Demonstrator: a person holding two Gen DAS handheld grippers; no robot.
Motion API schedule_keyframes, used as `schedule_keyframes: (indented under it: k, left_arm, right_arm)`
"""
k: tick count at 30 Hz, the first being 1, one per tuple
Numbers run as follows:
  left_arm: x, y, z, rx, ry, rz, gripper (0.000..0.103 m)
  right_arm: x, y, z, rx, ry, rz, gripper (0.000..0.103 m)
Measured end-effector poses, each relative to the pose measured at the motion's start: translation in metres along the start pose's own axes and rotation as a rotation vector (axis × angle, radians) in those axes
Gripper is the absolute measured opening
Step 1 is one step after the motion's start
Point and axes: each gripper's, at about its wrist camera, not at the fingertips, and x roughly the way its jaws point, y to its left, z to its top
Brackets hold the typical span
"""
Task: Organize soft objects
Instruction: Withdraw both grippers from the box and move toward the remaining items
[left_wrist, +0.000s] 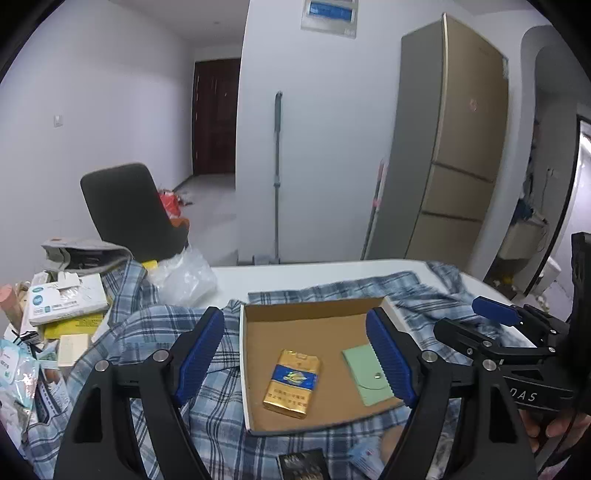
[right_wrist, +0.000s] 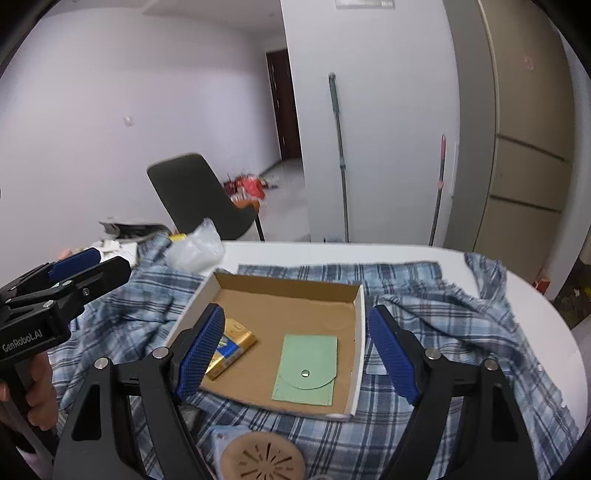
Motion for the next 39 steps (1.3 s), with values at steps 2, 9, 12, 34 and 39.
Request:
schedule_keyframes:
  k: [2, 9, 12, 34, 39]
  left_arm:
    - [-0.019, -0.003, 0.001, 0.002, -0.026, -0.011, 0.081]
    - [-0.073, -0.012, -0.016, 0.028, -0.094, -0.016, 0.083]
    - [-0.088, -0.016, -0.028, 0.030, -0.120, -0.015, 0.090]
    - [-0.037, -0.011, -0.104, 0.048, 0.010, 0.025, 0.103]
    - [-0.024, -0.011, -0.113, 0.059, 0.053, 0.026, 0.103]
  right_arm:
    - [-0.017, 0.003, -0.001, -0.001, -0.029, 0.005, 0.079]
    - [-0.060, 0.010, -0.021, 0.002, -0.099, 0.030, 0.079]
    - [-0.070, 0.014, -0.032, -0.005, -0.121, 0.032, 0.080]
    - [-0.031, -0.006, -0.085, 0.043, -0.077, 0.000, 0.097]
    - [-0.020, -0.003, -0.093, 0.025, -0.043, 0.000, 0.097]
